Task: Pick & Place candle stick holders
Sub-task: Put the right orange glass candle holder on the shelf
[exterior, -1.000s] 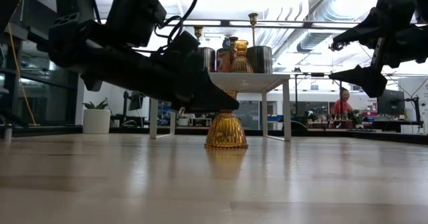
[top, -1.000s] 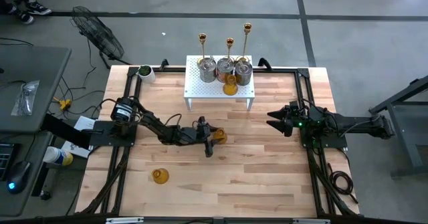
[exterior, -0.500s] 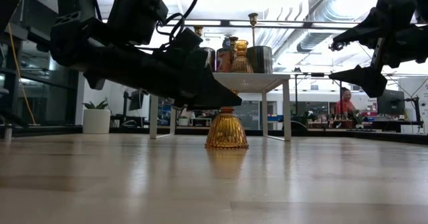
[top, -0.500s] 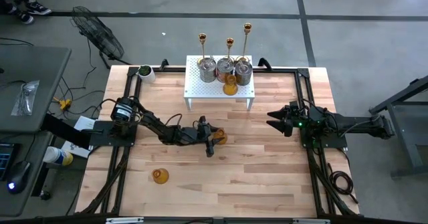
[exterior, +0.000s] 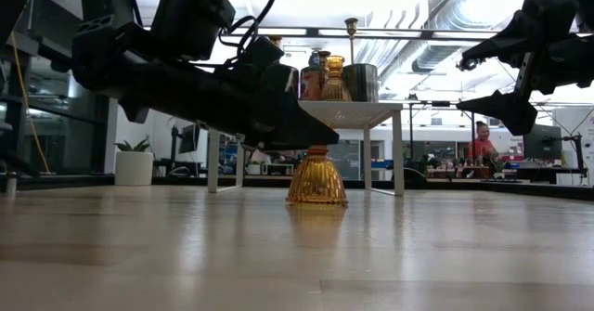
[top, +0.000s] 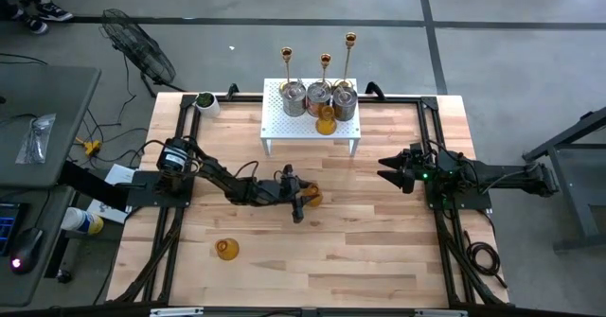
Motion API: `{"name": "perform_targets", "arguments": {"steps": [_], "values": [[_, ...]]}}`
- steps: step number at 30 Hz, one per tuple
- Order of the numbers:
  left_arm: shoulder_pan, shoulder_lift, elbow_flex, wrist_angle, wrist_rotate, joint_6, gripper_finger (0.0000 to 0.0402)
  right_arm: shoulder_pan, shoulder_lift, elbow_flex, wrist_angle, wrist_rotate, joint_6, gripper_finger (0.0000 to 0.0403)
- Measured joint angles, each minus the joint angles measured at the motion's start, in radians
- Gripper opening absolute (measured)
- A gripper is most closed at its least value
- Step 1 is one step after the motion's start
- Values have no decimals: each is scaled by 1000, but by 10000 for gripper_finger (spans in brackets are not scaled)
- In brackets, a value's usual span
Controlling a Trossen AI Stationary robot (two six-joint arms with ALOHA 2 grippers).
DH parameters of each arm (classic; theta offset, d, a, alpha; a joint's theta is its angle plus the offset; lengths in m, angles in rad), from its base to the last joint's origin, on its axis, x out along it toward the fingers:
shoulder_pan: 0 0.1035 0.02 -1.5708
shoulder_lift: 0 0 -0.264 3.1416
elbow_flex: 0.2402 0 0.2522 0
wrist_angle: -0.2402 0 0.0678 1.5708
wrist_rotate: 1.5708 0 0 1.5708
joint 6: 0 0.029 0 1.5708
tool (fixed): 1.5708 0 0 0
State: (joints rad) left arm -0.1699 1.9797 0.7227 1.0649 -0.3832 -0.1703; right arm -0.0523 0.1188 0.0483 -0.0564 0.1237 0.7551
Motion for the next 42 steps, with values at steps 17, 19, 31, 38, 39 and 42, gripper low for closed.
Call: {"name": "perform_targets", "arguments": {"steps": [17,19,31,38,39,42], "values": [[0,-102,-4,53,-125,44,137,0,0,0,0,0,0,375],[0,-149,-4,34,-190,83,137,0,0,0,0,0,0,375],[33,-498,0,-344,-439,174,137,0,0,0,0,0,0,375],[97,-537,134,-542,-438,201,137,0,0,0,0,1,0,375],[109,-537,162,-567,-427,208,137,0,0,0,0,1,0,375],[149,-535,231,-663,-415,182,137,0,0,0,0,2,0,375]]}}
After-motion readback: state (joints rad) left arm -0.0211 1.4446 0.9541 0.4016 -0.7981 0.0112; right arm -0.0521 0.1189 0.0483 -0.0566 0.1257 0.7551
